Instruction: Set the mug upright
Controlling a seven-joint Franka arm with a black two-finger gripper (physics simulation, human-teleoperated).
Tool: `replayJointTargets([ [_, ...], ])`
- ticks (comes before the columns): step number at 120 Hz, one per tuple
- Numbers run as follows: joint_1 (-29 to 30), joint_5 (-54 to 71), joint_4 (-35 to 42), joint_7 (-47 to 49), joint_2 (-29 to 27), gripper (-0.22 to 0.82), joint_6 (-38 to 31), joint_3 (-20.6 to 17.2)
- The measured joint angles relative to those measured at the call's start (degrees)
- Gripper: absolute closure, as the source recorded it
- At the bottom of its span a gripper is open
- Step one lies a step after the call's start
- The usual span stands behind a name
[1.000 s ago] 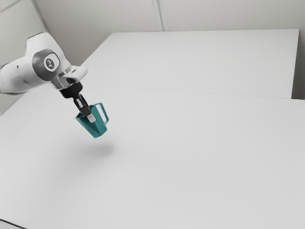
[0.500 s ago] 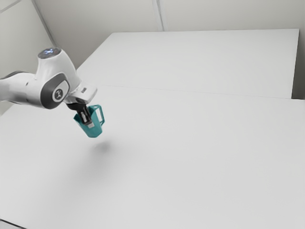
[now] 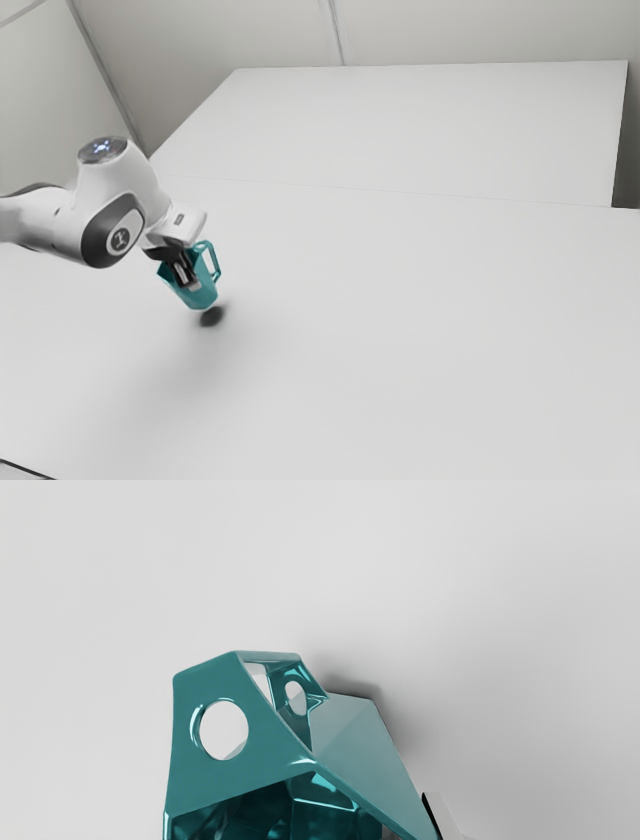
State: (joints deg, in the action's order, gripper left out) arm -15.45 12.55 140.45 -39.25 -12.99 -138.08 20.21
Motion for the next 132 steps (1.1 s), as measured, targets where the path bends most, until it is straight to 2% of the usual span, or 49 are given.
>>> replayJointTargets([
  [37,0.5,0.1,1.4,3.1,2.7,0.79,-3.1,0.0],
  [80,1.6,0.0,2.8,5.3,2.8,0.77,-4.2,0.1],
  [107,2.0,-0.5,3.1,5.6,2.7,0.60,-4.1,0.3],
  [132,2.2,-0.6,3.1,5.7,2.5,0.37,-3.9,0.4],
])
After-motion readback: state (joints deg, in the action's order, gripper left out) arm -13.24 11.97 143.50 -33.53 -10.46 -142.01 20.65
